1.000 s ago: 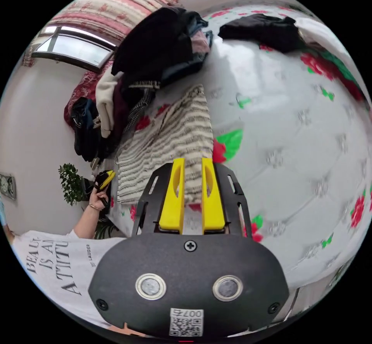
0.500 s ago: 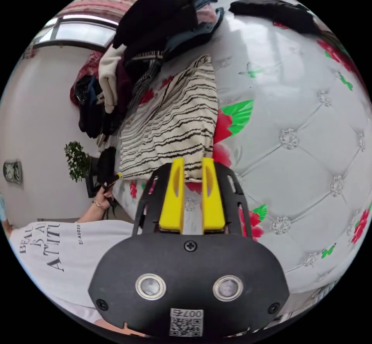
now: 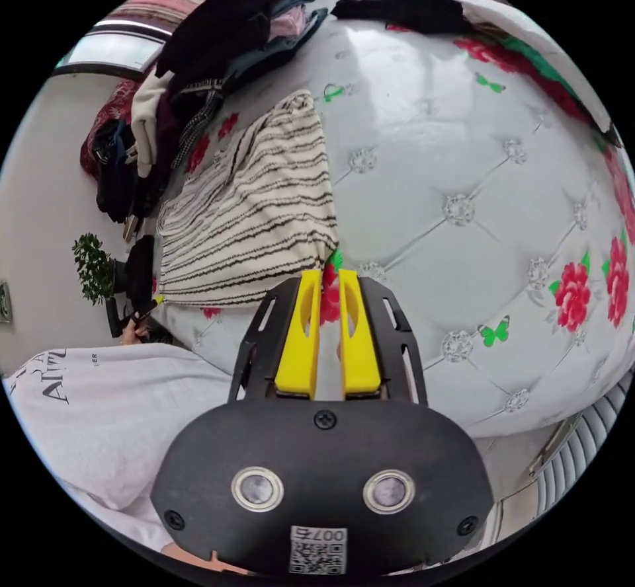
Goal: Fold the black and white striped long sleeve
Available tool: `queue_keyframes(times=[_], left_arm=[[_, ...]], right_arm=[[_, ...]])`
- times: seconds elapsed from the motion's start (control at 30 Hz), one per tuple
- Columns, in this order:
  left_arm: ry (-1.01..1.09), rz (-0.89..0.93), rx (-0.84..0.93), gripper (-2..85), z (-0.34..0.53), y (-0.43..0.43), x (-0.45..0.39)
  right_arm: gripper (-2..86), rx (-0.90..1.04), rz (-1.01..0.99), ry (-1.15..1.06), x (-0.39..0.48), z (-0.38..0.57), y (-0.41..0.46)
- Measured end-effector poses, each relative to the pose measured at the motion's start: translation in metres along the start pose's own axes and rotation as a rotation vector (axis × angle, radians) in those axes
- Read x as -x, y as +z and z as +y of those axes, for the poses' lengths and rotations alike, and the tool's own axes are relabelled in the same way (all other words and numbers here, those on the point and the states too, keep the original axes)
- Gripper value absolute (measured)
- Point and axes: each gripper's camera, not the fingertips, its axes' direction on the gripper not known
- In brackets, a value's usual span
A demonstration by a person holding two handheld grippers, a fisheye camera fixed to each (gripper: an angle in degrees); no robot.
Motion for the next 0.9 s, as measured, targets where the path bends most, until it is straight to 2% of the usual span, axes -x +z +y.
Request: queue_keyframes(times=[0.07, 0.2, 0.37, 0.47, 0.53, 0.67, 0.73, 0.8, 0.9], left_arm=[[0.016, -0.036, -0.040, 5.5, -0.006, -0.017, -0.002], [0.194, -0.092, -0.104, 6.2, -0.055, -0.039, -0.033], [0.314, 0.006, -0.057, 9.5, -0.131, -0.010, -0.070], [0.354, -0.081, 0.040, 10.0, -0.166, 0.023, -0.084], [0.362, -0.145, 0.076, 7.4, -0.180, 0.036, -0.089], [0.298, -0.135, 0.104, 4.0, -0.199, 0.026, -0.080], [0.189, -0.063, 0.123, 2.5, -0.207, 0.012, -0.062], [0.026, 0.098, 0.125, 0.8, -0.214, -0.005, -0.028], [-0.073, 0.220, 0.103, -0.4, -0.227, -0.013, 0.003]], right_arm=[[1.6, -0.074, 0.027, -0.024, 0.010, -0.008, -0.015], [1.9, -0.143, 0.052, -0.159, 0.054, -0.054, -0.024], [1.7, -0.099, -0.077, -0.226, 0.109, -0.123, 0.013], [1.4, -0.026, -0.042, -0.245, 0.136, -0.154, 0.048], [0.8, 0.089, 0.001, -0.193, 0.142, -0.173, 0.078], [0.0, 0.098, 0.016, -0.153, 0.144, -0.185, 0.083], [-0.2, 0.041, -0.084, -0.158, 0.142, -0.189, 0.067], [-0.2, 0.005, -0.144, -0.128, 0.136, -0.193, 0.057], [-0.1, -0.010, -0.191, -0.064, 0.124, -0.205, 0.061]])
